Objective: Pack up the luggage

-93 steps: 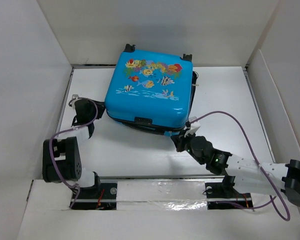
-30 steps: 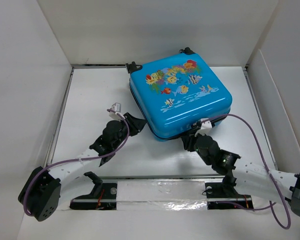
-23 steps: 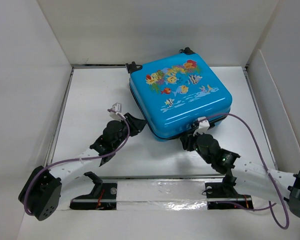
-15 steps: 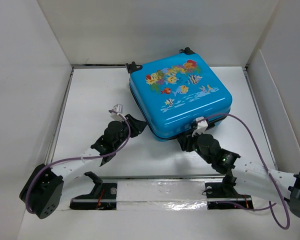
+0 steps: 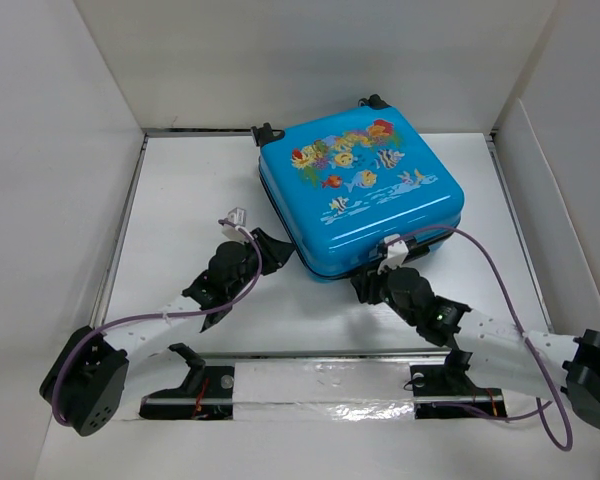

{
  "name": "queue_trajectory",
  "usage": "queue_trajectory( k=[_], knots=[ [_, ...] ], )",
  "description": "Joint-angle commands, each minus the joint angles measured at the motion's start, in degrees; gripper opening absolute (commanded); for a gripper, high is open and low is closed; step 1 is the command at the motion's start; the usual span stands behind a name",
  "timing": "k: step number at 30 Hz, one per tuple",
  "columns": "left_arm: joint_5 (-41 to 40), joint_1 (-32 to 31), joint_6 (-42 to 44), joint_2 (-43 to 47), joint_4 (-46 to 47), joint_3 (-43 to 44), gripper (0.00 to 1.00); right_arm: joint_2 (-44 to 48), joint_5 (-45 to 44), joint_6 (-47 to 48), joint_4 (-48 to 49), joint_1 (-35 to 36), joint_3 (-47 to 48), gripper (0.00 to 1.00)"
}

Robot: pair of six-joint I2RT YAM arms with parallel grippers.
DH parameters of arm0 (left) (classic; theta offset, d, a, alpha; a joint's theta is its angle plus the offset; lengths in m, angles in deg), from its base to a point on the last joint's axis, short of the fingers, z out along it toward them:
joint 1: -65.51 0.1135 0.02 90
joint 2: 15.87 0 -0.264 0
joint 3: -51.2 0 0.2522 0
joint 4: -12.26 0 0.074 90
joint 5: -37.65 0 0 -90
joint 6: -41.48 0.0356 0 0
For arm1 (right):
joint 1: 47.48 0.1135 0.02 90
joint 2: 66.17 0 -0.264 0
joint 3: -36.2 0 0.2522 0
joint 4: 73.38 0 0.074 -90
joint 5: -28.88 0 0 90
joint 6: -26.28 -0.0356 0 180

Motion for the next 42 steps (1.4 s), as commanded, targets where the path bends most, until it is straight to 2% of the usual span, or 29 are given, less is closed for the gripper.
queue_trajectory(
  k=[1,7,11,13,15,20,24,27,29,30,31,36,41,42],
  knots=[
    [0.4,0.0,0.6,0.0,3.7,-0.8,0.24,-2.0,-1.7,1.3,7.8,-0.5,1.9,0.49],
    [0.8,0.0,0.6,0.1,4.0,-0.9,0.24,-2.1,-4.6,0.4,11.6,-0.5,0.8,0.39],
    [1.2,0.0,0.5,0.1,4.4,-1.5,0.24,-0.6,-6.3,0.1,13.1,-0.5,-0.1,0.38],
    [1.4,0.0,0.3,0.1,4.7,-1.7,0.24,0.0,-7.3,0.1,14.6,-0.5,-0.5,0.31],
    [1.7,0.0,0.2,0.0,5.0,-1.9,0.24,-0.1,-7.9,0.1,15.4,-0.5,-0.7,0.29],
    [1.7,0.0,0.2,-0.6,5.3,-2.1,0.23,-2.4,-6.5,0.4,17.0,-0.5,0.2,0.24],
    [1.7,0.0,0.0,-1.3,6.0,-2.4,0.23,-3.5,-6.3,0.4,18.0,-0.5,0.9,0.24],
    [0.5,-1.3,0.3,-1.8,5.9,-2.1,0.22,-4.0,-6.0,0.4,17.8,-0.5,1.8,0.31],
    [-0.1,-2.0,0.3,-2.3,5.9,-1.9,0.21,-4.4,-5.9,0.5,17.8,-0.5,2.3,0.31],
    [0.1,-2.0,0.2,-2.4,6.0,-2.0,0.20,-4.7,-6.0,0.5,17.9,-0.5,2.4,0.29],
    [0.1,-2.0,0.1,-2.4,6.3,-2.0,0.20,-5.1,-6.2,0.5,17.9,-0.5,2.6,0.21],
    [0.7,-2.0,0.1,-2.7,6.7,-2.0,0.20,-6.9,-6.6,0.3,18.0,-0.5,4.0,0.01],
    [1.7,-2.0,0.0,-4.9,9.3,-0.6,0.18,-5.5,-4.9,0.9,18.9,2.1,2.6,0.00],
    [4.0,-2.0,-0.1,-5.4,9.9,-0.3,0.18,-5.3,-4.3,1.1,18.7,3.1,2.3,0.00]
  ],
)
